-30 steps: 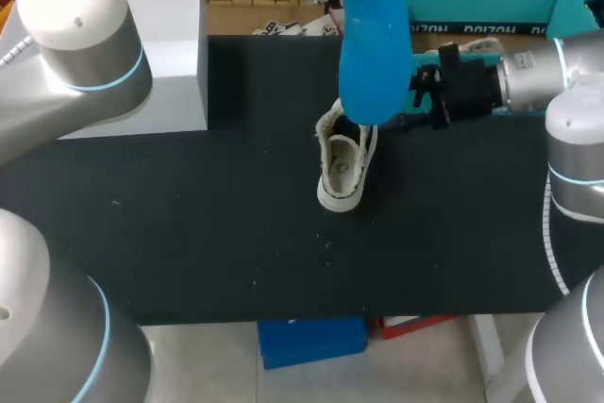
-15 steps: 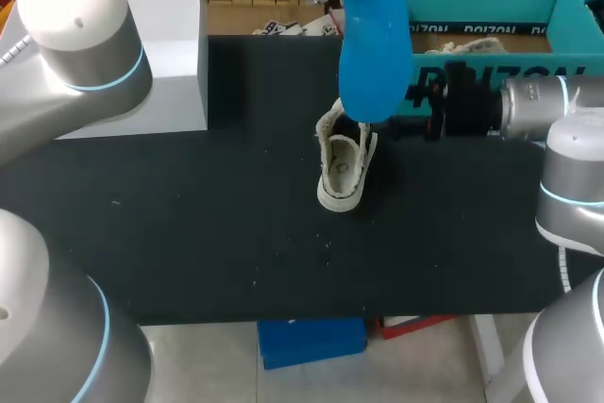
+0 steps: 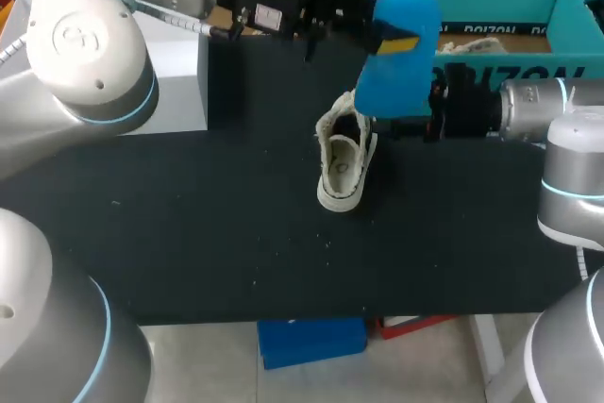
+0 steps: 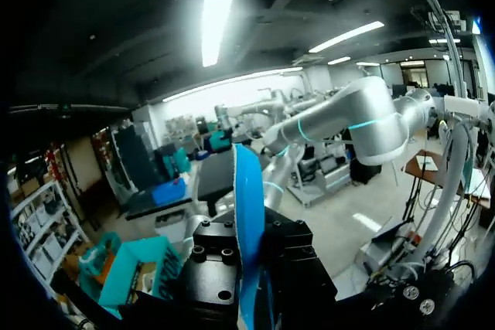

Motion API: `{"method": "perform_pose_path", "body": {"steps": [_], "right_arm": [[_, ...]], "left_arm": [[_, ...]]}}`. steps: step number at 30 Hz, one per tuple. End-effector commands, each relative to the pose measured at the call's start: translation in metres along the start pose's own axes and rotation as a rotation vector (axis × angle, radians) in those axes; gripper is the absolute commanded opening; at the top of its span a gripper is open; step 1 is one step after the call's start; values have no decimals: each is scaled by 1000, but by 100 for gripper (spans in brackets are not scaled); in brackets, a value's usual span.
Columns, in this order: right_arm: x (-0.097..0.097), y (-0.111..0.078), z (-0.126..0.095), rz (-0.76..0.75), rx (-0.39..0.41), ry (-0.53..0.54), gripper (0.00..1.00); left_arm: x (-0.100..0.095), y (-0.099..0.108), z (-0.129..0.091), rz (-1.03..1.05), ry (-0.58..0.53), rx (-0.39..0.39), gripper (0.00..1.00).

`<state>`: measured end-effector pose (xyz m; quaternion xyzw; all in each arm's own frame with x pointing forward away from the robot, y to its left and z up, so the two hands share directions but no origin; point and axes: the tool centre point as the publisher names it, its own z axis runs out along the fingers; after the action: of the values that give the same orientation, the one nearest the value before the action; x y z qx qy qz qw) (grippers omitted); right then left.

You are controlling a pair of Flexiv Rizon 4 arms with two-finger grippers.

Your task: Take the shoe out of the shoebox, open the shoe tongue, remove and reinsert the insole, then place the shoe into the shoebox

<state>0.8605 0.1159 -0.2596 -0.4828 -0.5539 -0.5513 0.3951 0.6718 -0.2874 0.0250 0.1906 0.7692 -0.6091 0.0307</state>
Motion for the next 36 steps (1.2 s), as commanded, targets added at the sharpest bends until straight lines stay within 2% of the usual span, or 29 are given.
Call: {"method": "perform_pose_path", "body": {"steps": [1, 20, 22, 23, 25, 29, 35, 36], "right_arm": [[0, 0, 1, 1, -2, -1, 100], [0, 0, 1, 1, -2, -1, 100], [0, 0, 1, 1, -2, -1, 100], [0, 0, 1, 1, -2, -1, 100], [0, 0, 1, 1, -2, -1, 100], [0, 0, 1, 1, -2, -1, 100], [0, 0, 1, 1, -2, -1, 100], [0, 0, 1, 1, -2, -1, 100]], "left_arm": [[21, 14, 4, 704, -123, -169, 0], [21, 14, 4, 704, -123, -169, 0], [34, 5, 7, 832, -142, -155, 0], [41, 5, 8, 863, -159, -113, 0], [56, 9, 9, 894, -166, -114, 0], [82, 30, 9, 992, -185, -128, 0], [104, 52, 8, 1093, -218, -147, 0], [107, 55, 7, 1080, -235, -123, 0]]}}
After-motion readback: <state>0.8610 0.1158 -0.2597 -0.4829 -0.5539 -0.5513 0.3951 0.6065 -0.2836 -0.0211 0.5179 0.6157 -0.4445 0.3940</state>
